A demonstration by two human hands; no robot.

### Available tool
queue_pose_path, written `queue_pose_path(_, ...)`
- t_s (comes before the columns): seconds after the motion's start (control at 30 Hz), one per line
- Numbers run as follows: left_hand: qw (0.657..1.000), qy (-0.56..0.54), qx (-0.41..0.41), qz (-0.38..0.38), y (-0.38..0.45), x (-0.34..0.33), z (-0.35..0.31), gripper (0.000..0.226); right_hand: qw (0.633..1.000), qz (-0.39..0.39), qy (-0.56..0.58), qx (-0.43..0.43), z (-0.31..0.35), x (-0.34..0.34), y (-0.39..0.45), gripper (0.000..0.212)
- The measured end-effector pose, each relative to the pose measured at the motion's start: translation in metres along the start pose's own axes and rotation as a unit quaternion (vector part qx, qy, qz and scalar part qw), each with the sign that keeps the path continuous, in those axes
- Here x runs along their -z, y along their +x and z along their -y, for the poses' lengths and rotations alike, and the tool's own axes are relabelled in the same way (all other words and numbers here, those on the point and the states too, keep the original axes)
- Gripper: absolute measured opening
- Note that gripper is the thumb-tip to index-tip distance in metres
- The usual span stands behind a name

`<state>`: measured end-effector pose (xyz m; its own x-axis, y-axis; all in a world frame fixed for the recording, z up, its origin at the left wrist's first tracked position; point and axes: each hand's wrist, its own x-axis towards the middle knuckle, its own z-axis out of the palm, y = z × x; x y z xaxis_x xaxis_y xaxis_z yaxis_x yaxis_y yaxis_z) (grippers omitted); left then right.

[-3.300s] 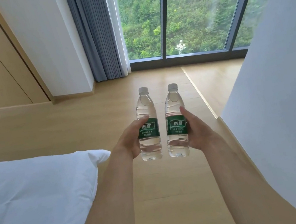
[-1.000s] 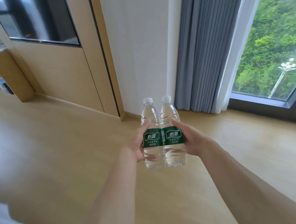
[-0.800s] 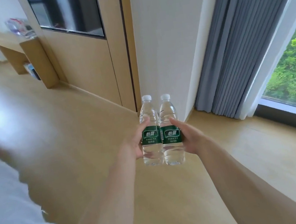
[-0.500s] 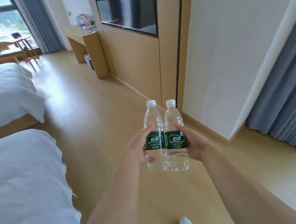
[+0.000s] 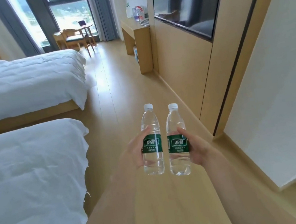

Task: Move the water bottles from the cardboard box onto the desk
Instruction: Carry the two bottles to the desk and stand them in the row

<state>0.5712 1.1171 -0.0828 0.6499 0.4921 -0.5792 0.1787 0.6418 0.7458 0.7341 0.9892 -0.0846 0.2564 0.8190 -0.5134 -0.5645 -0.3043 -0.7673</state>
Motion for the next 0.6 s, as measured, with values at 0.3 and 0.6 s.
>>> queue_pose_path(0.3, 0.999, -0.004, 0.003, -0.032, 0.085, 0.028, -0.050, 0.058, 0.999, 0.023, -0.022, -0.011, 0.053, -0.009, 0.101, 0.055)
queue_pose_path(0.6, 1.000, -0.017, 0.001, -0.014, 0.196, 0.077, -0.153, 0.068, 0.999, -0.006, -0.036, -0.010, 0.124, -0.049, 0.229, 0.057)
